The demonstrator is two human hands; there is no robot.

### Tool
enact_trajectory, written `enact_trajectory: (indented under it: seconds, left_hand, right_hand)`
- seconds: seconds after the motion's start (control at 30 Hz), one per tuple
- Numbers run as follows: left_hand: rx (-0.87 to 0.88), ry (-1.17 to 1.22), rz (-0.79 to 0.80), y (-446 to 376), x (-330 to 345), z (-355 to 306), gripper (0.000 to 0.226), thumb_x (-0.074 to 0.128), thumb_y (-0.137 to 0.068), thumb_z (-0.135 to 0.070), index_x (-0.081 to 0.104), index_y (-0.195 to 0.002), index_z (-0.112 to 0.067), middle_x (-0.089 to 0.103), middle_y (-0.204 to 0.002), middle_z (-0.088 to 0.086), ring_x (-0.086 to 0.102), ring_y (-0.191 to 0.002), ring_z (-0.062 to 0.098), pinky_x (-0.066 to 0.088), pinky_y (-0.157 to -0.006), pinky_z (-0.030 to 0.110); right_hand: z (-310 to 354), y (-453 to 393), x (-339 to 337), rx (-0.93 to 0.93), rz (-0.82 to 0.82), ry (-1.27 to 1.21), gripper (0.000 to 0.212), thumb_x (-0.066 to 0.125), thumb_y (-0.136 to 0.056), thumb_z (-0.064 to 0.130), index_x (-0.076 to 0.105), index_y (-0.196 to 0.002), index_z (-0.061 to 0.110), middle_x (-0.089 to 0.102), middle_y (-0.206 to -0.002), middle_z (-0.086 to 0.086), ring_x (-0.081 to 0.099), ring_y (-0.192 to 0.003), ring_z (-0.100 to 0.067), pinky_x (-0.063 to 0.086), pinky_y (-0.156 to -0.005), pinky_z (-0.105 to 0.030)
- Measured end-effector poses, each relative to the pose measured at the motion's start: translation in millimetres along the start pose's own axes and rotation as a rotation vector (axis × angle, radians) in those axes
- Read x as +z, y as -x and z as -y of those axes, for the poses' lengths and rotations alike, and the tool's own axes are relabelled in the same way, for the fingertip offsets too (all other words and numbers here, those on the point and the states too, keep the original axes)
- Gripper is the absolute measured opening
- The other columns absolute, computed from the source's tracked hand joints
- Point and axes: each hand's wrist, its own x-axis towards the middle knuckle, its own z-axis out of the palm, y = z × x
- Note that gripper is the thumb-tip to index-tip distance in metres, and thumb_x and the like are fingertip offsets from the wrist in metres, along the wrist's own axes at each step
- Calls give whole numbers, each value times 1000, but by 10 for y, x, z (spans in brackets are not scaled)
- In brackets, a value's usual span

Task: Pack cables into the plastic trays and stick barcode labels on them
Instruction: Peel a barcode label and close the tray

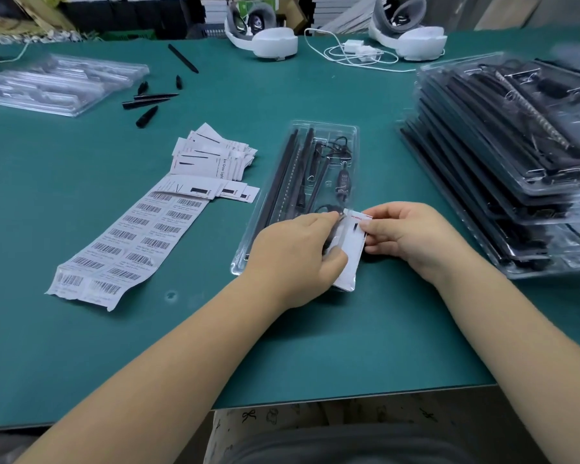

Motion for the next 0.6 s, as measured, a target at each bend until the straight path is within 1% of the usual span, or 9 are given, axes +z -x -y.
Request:
enact_trajectory:
  seconds: [0.1, 0.23, 0.37, 0.43, 0.5, 0.6]
  left_hand:
    - [3, -39, 18, -12, 4, -13, 68, 29, -77, -43, 47, -140, -23, 56, -132, -6, 56, -111, 20, 40, -82, 28]
    - [-3, -63, 34, -33, 4, 4, 66, 28, -79, -46, 48, -139, -27, 57, -129, -10, 55, -111, 16, 40, -81, 26]
    - [26, -125, 68, -45, 16, -6, 53, 40, -88, -46, 48, -137, -28, 52, -127, -11, 50, -113, 15, 39, -75, 27]
    - [35, -133, 84, -55, 7, -3, 51, 43, -88, -45, 49, -136, -28, 52, -126, -11, 47, -114, 14, 40, -76, 29]
    - [31, -121, 90, -64, -17, 6, 48, 39, -88, -47, 53, -130, -28, 54, -123, -11, 48, -112, 15, 44, -79, 30]
    - [25, -104, 75, -57, -36, 8, 57, 26, -78, -49, 58, -119, -26, 56, -116, -12, 50, -107, 14, 45, -78, 29]
  right_hand:
    - [26, 26, -34, 33, 69, 12, 12, 57, -87, -5, 64, -84, 4, 63, -66, -4, 57, -51, -7, 53, -54, -18]
    - [53, 57, -61, 91, 77, 3, 16, 55, -87, -8, 63, -80, 3, 63, -58, -3, 54, -46, -7, 50, -47, -17]
    - [75, 70, -132, 153, 79, 8, 15, 54, -85, -8, 64, -81, 3, 61, -54, -4, 50, -40, -7, 44, -39, -18]
    - [68, 68, -145, 160, 63, 36, 12, 56, -86, -5, 65, -83, 3, 63, -53, -3, 50, -39, -6, 41, -37, -16]
    - [51, 60, -131, 141, 48, 57, 9, 59, -86, -2, 66, -85, 4, 65, -55, -2, 52, -40, -5, 42, -38, -16]
    - [30, 37, -90, 106, 51, 6, 8, 62, -86, 0, 68, -86, 5, 67, -59, -2, 54, -44, -5, 46, -42, -16]
